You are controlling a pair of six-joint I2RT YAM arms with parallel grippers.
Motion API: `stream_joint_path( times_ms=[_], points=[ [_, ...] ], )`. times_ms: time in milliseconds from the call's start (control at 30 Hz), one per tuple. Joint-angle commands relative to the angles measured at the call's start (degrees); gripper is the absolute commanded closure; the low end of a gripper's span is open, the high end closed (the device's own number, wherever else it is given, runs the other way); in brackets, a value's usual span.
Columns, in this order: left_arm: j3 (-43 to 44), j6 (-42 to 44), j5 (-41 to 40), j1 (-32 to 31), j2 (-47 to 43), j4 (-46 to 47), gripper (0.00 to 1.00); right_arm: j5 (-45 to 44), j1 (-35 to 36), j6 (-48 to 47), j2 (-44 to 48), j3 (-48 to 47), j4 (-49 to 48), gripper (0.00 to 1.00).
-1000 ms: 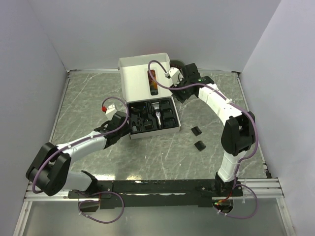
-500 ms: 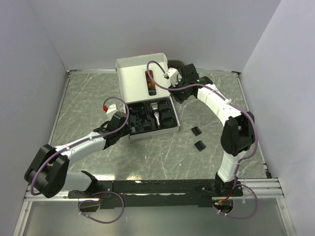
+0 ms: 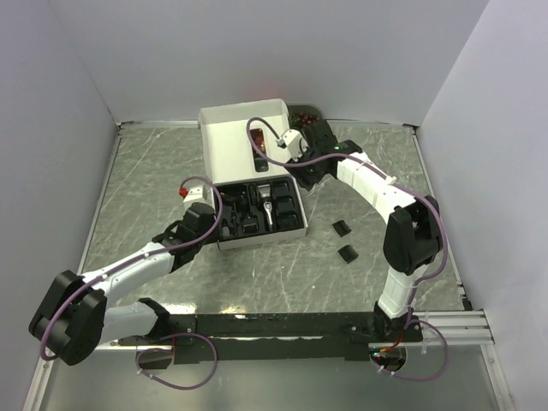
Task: Sort the hair-cutting tools
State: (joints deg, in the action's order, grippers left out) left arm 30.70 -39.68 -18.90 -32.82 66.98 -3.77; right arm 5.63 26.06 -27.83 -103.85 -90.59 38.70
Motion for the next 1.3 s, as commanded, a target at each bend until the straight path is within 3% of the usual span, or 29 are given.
stream_joint_path(
  times_ms=[0,200,433,633,833,933,1033,1267],
  points=[
    [0.41,7.67,5.80,-1.28,1.04,1.57,0.94,0.52,0.56,1.99,7.43,1.20,0.32,0.58],
    [2.17,10.76,10.89,-5.59,6.75,2.10,0.96,0.17,1.09,2.35,12.35,4.36,0.94,0.59],
    [1.29,12.43,12.66,-9.02,6.50,3.42,0.98,0.96,2.58,-0.02,17.71,8.75,2.78,0.58],
    [2.35,8.75,6.09,-9.28,6.85,-0.25,0.95,0.26,4.61,-6.08,17.55,10.51,4.72,0.58],
    [5.33,4.00,-4.12,-9.19,5.89,-5.89,0.78,-1.85,5.14,-13.56,13.08,10.17,7.09,0.57],
    [6.04,2.33,-8.50,-9.28,2.73,-8.97,0.76,-1.15,4.96,-15.75,10.70,7.80,8.15,0.57],
    [4.64,-0.48,-11.68,-9.19,-3.33,-10.38,0.66,0.78,4.44,-17.95,8.42,6.21,8.59,0.56],
    [-1.51,-4.79,-7.92,-9.19,-20.56,-7.92,0.58,4.65,3.82,-21.82,2.08,2.44,10.87,0.55]
  ],
)
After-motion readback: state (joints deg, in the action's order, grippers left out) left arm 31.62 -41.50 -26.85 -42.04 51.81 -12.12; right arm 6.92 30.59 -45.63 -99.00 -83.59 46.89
